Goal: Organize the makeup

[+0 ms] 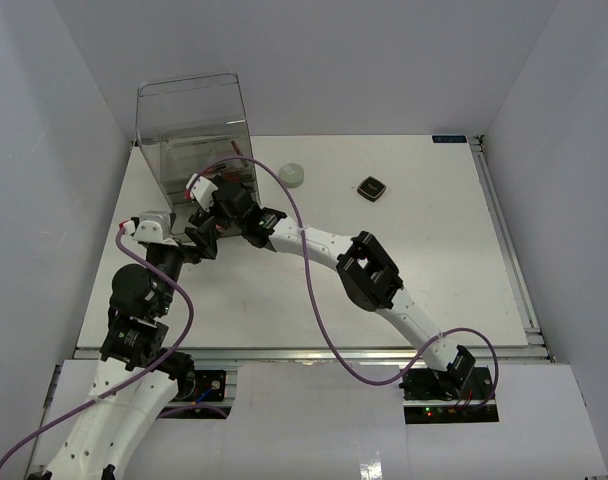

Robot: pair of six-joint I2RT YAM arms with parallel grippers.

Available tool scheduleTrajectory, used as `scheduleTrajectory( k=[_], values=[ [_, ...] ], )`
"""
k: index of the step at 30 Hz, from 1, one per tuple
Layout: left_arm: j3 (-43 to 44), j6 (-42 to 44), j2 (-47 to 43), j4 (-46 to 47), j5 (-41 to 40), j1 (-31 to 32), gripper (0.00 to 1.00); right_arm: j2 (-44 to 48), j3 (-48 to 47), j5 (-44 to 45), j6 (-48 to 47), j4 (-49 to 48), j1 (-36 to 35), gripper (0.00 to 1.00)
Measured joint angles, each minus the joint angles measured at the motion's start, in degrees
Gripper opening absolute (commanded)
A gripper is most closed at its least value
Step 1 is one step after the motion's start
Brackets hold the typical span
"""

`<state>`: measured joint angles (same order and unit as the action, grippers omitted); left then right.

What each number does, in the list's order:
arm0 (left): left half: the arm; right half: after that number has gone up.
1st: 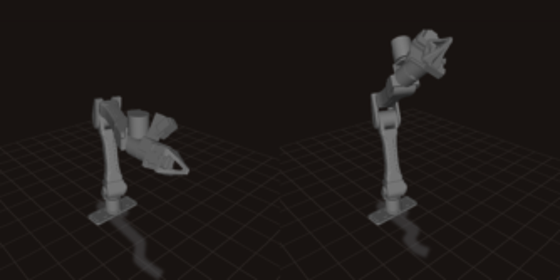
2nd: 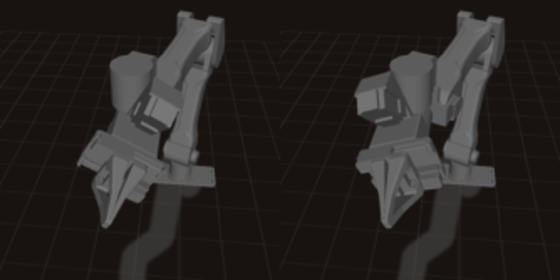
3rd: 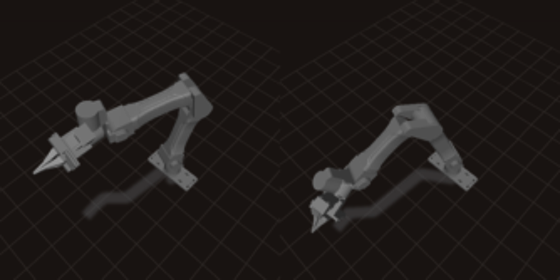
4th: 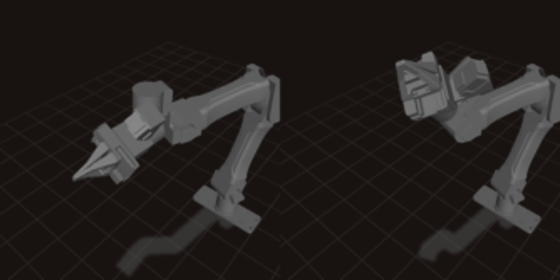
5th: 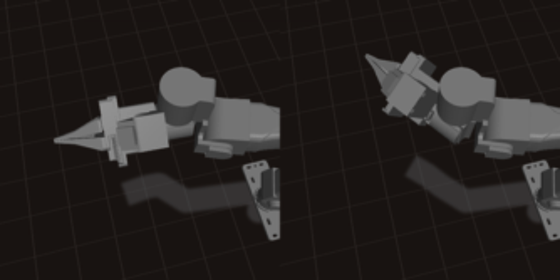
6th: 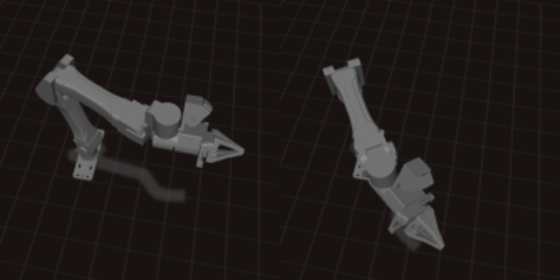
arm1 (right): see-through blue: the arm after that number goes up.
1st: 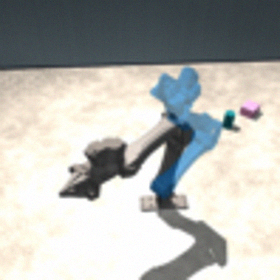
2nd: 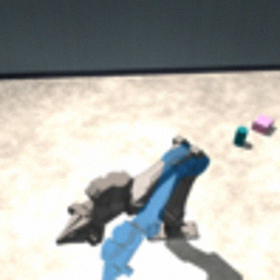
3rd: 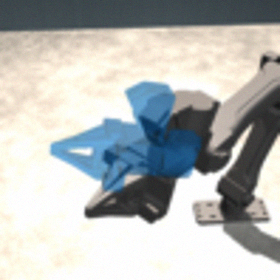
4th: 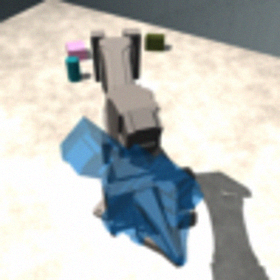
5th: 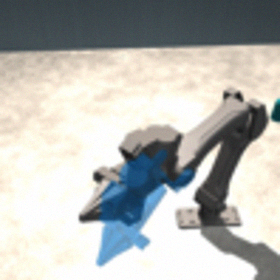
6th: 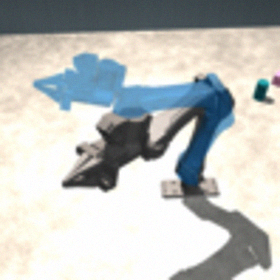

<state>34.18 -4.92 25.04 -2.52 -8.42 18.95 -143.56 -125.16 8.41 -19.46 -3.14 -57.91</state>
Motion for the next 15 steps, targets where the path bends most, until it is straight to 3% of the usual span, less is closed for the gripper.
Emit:
scheduleTrajectory(
  k=[6, 10, 13, 15],
  values=[
    [-0.1, 0.2, 1.8, 0.6, 2.2, -0.1, 0.98, 5.9, 7.9, -5.5, 0.8, 4.9, 1.3, 0.9],
    [-0.1, -0.5, 6.5, 1.7, 8.3, -0.1, 0.98, 17.8, 17.2, -14.6, -0.2, 12.5, 5.0, 0.9],
    [0.0, -1.7, 13.4, 3.0, 15.3, -0.1, 0.75, 32.6, 29.5, -28.5, -0.5, 16.0, 12.5, 0.9],
    [1.3, -3.2, 19.7, 2.8, 19.5, -0.1, 0.69, 41.3, 35.5, -36.5, -0.2, 17.4, 20.8, 0.9]
  ],
)
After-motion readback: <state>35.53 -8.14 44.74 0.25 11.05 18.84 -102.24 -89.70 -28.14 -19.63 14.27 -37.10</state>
